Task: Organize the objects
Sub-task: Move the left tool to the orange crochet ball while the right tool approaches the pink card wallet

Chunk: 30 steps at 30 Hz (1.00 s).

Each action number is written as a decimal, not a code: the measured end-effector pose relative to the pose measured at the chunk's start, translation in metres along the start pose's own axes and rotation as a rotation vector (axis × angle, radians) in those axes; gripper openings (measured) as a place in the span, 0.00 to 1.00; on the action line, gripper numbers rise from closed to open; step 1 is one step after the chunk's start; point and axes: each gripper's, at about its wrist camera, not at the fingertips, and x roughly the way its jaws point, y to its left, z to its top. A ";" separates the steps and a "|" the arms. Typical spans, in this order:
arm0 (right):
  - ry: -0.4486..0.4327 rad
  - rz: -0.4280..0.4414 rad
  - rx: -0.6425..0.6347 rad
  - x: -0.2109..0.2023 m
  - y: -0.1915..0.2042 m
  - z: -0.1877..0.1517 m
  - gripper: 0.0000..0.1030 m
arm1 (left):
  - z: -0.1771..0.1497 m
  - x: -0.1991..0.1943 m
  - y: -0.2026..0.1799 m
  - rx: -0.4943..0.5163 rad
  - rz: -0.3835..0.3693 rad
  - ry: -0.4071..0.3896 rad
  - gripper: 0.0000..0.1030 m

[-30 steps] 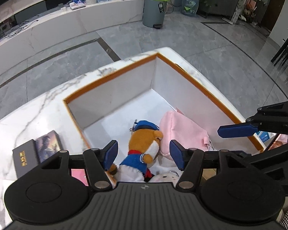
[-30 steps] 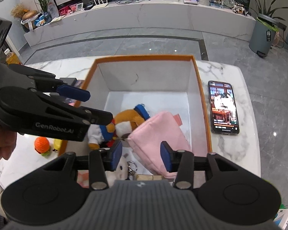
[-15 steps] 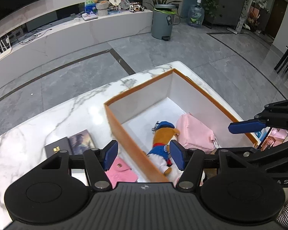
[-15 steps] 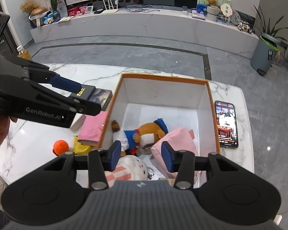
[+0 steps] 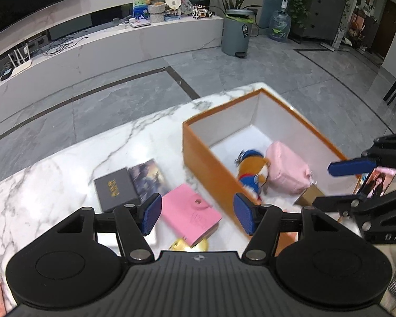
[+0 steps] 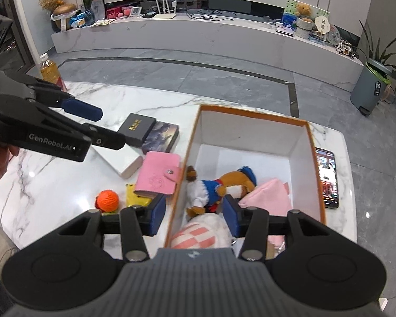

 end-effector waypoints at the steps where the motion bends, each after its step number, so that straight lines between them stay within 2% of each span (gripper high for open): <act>1: 0.000 0.005 -0.002 0.001 0.003 0.000 0.50 | -0.005 0.000 0.004 0.000 0.004 0.005 0.69; 12: 0.033 0.071 -0.021 0.025 0.046 -0.012 0.50 | -0.068 0.021 0.032 0.030 0.037 0.096 0.70; 16: 0.048 0.083 -0.027 0.036 0.058 -0.017 0.50 | -0.086 0.031 0.036 0.019 0.016 0.111 0.70; 24: 0.077 0.084 -0.027 0.058 0.067 -0.023 0.51 | -0.107 0.058 0.024 0.081 -0.006 0.148 0.70; 30: 0.081 0.079 -0.009 0.074 0.070 -0.018 0.51 | -0.110 0.075 0.021 0.079 -0.025 0.165 0.70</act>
